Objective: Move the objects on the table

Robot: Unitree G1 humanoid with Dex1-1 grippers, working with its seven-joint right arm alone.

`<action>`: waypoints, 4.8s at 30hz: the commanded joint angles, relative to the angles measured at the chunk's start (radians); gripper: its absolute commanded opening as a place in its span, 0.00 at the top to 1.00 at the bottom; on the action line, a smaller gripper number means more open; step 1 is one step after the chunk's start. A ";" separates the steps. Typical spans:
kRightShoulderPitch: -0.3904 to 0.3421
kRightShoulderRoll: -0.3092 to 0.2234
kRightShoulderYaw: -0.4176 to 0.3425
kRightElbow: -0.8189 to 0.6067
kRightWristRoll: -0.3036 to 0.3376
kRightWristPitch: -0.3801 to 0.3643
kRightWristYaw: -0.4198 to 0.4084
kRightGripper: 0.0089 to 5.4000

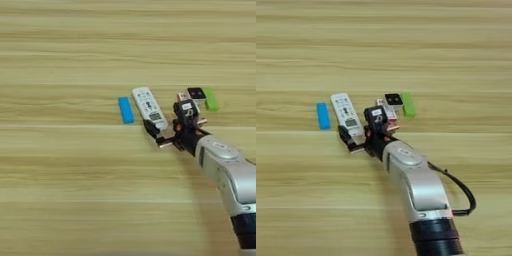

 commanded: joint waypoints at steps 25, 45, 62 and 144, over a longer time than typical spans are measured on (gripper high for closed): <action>-0.137 0.001 0.020 0.122 -0.050 -0.029 -0.002 0.00; -0.134 -0.015 0.032 0.102 -0.019 0.064 0.069 0.35; -0.137 -0.014 0.028 0.110 -0.025 0.051 0.065 0.46; -0.254 -0.078 -0.407 0.318 0.003 -0.234 -0.311 0.46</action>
